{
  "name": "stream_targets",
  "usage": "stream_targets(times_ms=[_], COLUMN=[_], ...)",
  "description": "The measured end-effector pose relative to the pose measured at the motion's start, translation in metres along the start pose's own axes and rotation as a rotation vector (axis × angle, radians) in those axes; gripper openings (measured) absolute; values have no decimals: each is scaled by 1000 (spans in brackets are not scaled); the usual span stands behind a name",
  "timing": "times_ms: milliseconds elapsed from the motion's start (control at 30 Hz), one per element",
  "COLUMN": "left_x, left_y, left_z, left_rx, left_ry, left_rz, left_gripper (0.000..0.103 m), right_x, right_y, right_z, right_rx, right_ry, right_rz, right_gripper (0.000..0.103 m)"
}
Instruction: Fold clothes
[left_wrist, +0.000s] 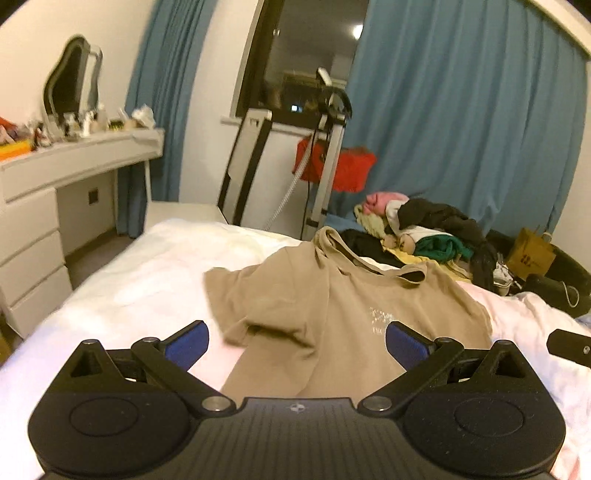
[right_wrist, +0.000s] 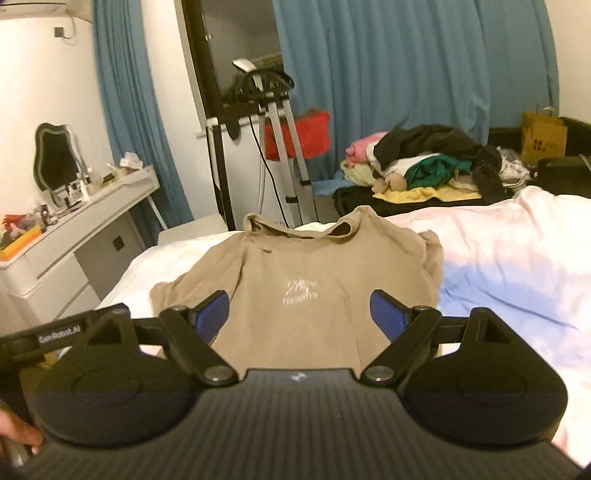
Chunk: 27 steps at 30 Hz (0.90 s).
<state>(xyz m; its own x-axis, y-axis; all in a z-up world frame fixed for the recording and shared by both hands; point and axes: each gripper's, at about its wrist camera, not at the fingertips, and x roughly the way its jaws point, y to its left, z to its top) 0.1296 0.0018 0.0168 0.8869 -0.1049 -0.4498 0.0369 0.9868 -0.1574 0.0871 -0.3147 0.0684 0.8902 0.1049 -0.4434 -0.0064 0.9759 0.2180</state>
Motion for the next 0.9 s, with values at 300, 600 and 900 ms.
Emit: stream_targets(times_ms=[300,600,900], left_x=[-27,60,187], left_y=[29,65,121], left_z=[-42,-36,-1], left_rx=[-92,-261,-420], left_ry=[41,119,84], left_rz=[-67,-41,63], left_gripper=[97,79,66], right_x=[-26,1,56], right_y=[-15,-33,-51], right_z=[-38,-66,-74], right_rx=[176,288,298], right_ry=[-40,-17,8], right_rz=[-25,-22,-54], right_gripper=[85,85,85])
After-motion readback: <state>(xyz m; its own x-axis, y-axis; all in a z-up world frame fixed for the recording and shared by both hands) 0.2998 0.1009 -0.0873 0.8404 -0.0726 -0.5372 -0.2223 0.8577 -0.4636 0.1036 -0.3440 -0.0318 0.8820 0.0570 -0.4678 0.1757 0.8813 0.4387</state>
